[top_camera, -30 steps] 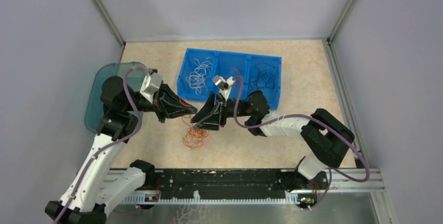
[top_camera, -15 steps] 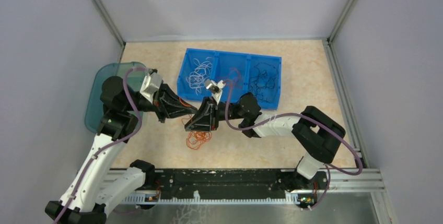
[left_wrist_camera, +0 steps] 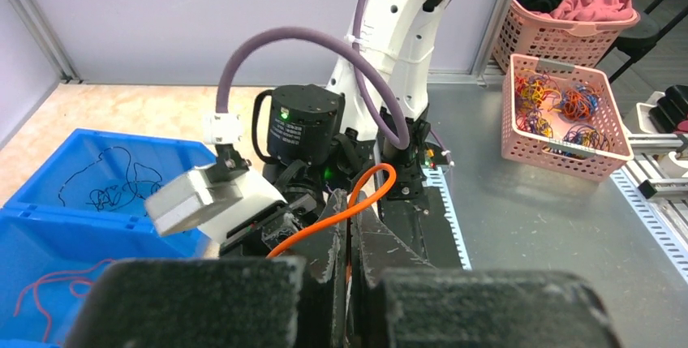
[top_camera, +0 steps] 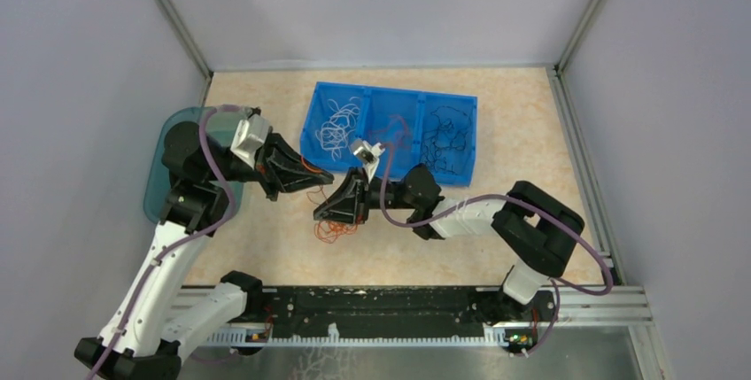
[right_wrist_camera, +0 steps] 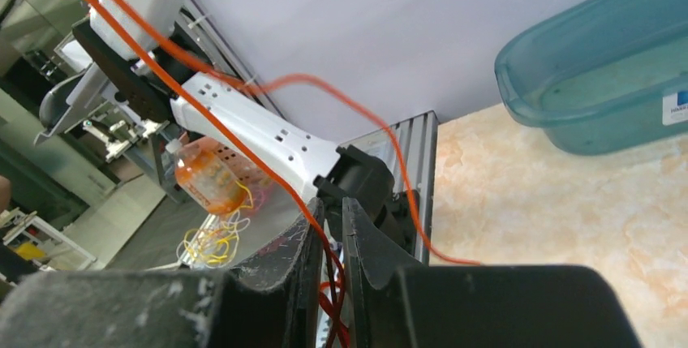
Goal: Untangle the cables
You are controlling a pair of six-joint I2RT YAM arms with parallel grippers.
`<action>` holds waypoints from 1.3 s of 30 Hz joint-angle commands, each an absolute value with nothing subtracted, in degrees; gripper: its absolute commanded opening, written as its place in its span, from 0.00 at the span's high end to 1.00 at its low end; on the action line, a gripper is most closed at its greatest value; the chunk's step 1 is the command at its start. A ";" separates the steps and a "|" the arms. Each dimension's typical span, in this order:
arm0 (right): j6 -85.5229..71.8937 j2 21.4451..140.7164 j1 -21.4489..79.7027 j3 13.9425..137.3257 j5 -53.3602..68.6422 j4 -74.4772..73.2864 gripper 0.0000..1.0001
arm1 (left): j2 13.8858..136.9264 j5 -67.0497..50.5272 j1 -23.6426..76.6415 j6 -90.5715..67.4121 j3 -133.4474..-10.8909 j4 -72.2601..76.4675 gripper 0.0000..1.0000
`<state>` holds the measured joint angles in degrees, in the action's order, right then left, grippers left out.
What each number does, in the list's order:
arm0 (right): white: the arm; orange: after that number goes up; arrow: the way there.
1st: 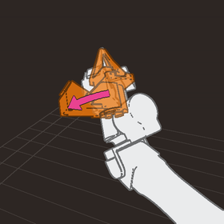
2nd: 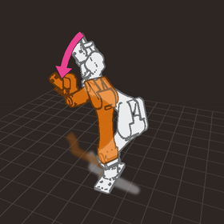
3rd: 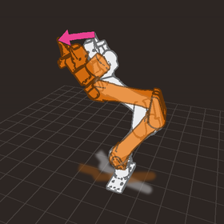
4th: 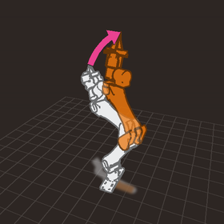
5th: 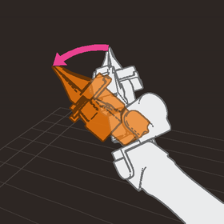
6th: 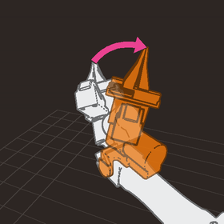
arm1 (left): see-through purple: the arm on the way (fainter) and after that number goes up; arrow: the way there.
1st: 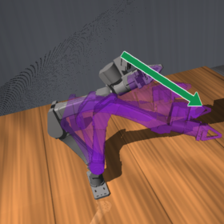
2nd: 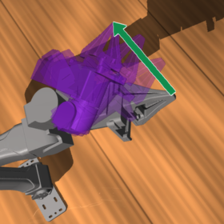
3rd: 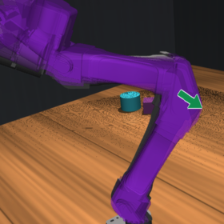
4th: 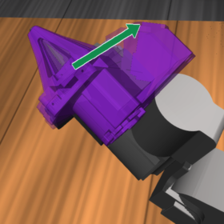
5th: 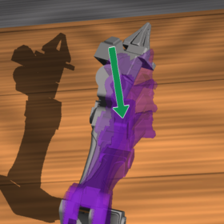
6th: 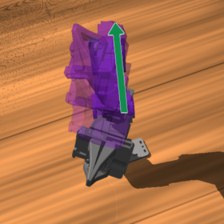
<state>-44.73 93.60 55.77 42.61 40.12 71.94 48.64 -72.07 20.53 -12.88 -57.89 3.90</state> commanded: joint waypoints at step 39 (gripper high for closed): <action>-31.79 87.95 56.69 25.70 22.22 72.20 0.44 | 64.19 -65.45 20.83 -2.88 -97.73 4.55 1.00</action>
